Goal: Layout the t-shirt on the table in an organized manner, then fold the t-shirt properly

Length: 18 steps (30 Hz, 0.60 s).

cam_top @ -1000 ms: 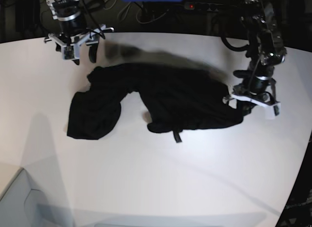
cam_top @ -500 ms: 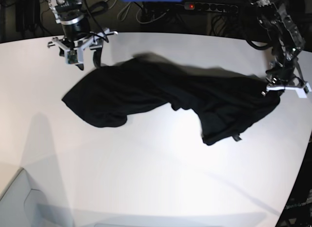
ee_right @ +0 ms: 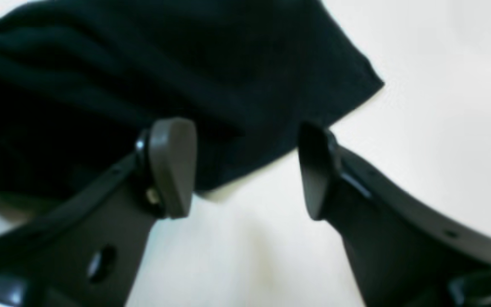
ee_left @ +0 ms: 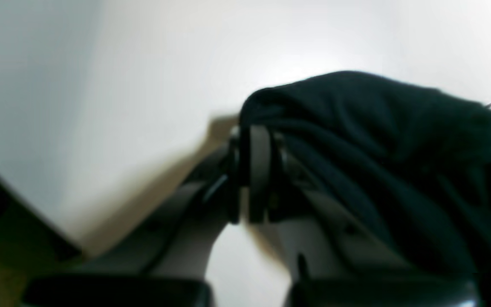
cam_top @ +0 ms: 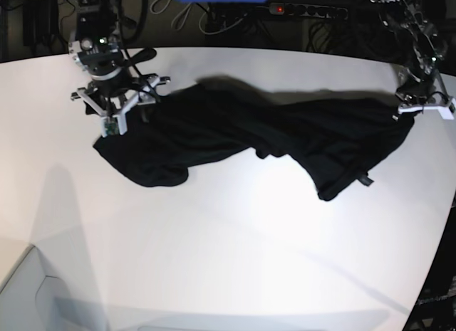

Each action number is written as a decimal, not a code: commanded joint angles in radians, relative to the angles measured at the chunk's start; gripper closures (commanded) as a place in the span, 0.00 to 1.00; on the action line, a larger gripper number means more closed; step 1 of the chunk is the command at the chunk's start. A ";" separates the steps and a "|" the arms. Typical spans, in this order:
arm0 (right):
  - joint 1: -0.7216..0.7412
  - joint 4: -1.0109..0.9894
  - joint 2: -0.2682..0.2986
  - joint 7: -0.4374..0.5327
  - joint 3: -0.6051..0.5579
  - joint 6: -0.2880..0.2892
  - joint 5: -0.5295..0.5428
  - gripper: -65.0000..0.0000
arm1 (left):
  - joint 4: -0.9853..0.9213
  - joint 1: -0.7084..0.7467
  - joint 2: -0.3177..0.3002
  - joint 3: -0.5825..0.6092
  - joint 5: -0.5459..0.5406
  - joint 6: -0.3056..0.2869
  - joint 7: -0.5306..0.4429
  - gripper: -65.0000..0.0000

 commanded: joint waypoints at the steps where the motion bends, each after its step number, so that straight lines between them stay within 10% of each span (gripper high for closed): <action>1: 0.008 -0.002 0.000 0.017 -0.012 0.009 0.004 0.39 | 0.016 -0.008 -0.011 -0.002 -0.007 -0.003 -0.018 1.00; 18: -0.028 -0.212 -0.011 0.203 -0.068 0.009 0.004 0.39 | 0.017 -0.006 -0.047 -0.004 -0.007 -0.003 -0.018 1.00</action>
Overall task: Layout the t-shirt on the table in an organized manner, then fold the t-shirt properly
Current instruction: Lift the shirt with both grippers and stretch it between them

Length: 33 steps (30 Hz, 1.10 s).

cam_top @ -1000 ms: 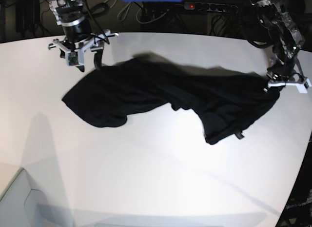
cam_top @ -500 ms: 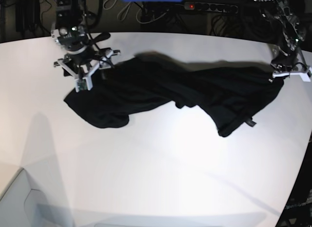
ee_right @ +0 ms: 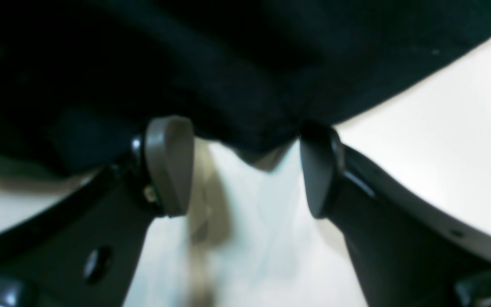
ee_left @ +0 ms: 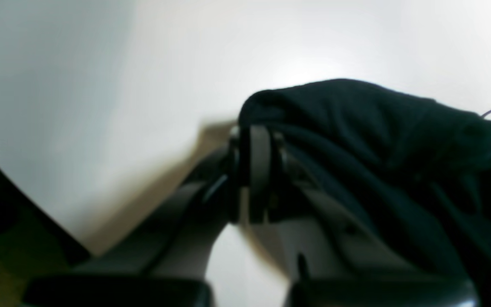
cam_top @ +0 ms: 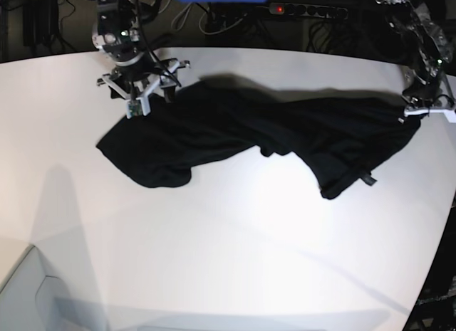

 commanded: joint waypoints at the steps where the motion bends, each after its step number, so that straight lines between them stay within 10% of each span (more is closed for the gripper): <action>1: -0.001 0.007 0.002 -0.003 0.001 0.007 0.005 0.40 | 0.017 -0.003 -0.013 -0.004 -0.007 -0.003 -0.017 1.00; 9: 0.057 -0.018 0.001 0.008 0.004 0.007 0.005 1.00 | 0.021 -0.003 -0.012 -0.004 -0.007 -0.003 -0.017 1.00; 33: 0.387 0.254 0.045 0.008 0.064 0.007 0.002 1.00 | 0.317 -0.116 -0.024 -0.003 -0.008 -0.003 -0.017 1.00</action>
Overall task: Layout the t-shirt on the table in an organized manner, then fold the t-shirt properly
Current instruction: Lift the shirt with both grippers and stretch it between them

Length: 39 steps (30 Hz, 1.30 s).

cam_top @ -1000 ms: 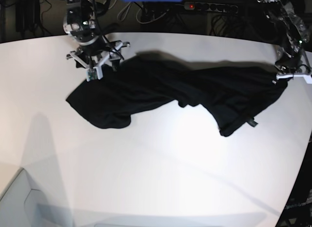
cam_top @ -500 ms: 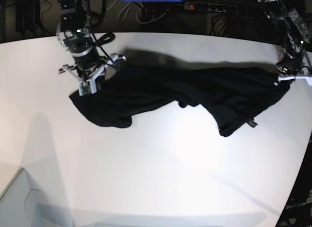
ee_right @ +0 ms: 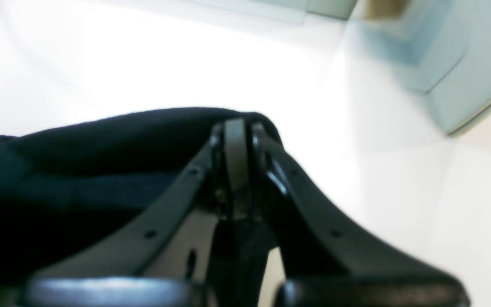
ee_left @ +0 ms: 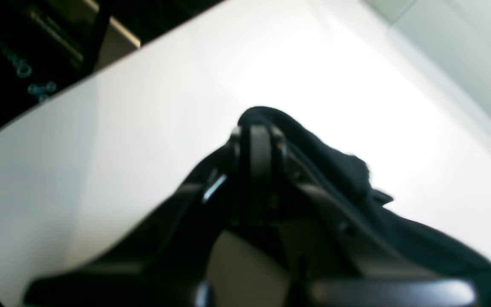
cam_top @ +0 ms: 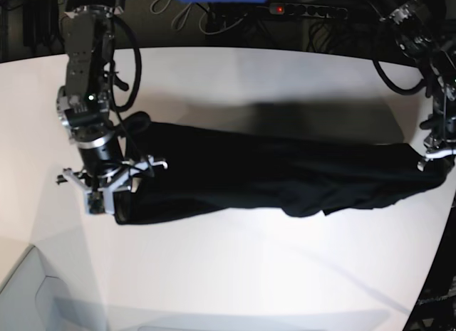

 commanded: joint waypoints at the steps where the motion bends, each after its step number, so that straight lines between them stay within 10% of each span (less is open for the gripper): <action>1: 0.035 0.019 0.002 0.039 0.013 -0.005 0.001 1.00 | 0.027 -0.010 -0.026 -0.005 -0.005 -0.002 -0.032 1.00; 28: 0.374 -0.501 0.013 -0.033 0.054 -0.005 0.000 0.99 | -0.183 0.016 -0.046 0.002 -0.005 -0.002 -0.032 1.00; 39: 0.225 -0.423 0.060 -0.077 0.062 -0.005 0.004 0.39 | -0.185 0.067 -0.047 0.000 -0.005 -0.002 -0.032 1.00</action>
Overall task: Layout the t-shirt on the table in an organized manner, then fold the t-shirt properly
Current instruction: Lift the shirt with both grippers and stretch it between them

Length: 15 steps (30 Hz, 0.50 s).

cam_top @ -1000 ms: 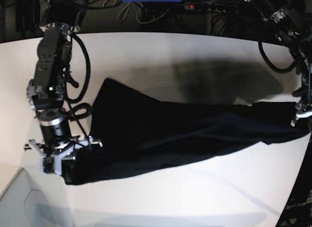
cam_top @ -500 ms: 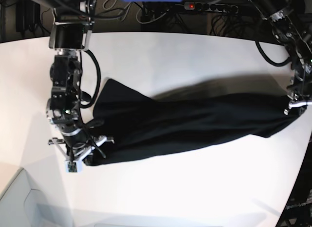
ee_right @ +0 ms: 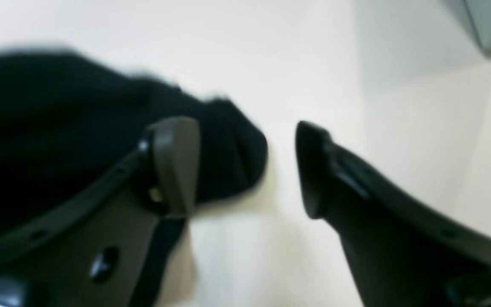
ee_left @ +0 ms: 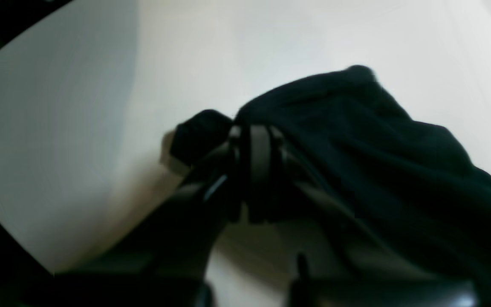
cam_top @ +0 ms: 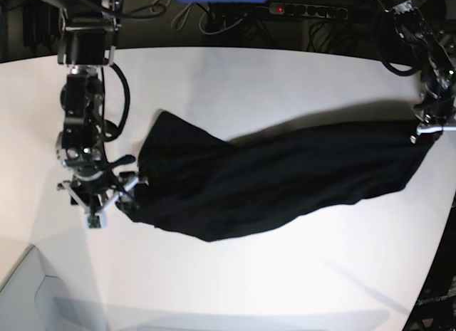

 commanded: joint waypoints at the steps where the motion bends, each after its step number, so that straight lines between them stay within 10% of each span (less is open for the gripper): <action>1: -0.019 0.073 0.004 0.035 0.005 -0.003 0.007 0.37 | 0.019 0.004 -0.017 -0.003 -0.007 -0.002 -0.021 1.00; 15: -0.442 0.295 -0.131 0.047 -0.027 -0.003 0.008 0.35 | 0.017 0.007 0.005 -0.005 -0.007 -0.002 -0.021 1.00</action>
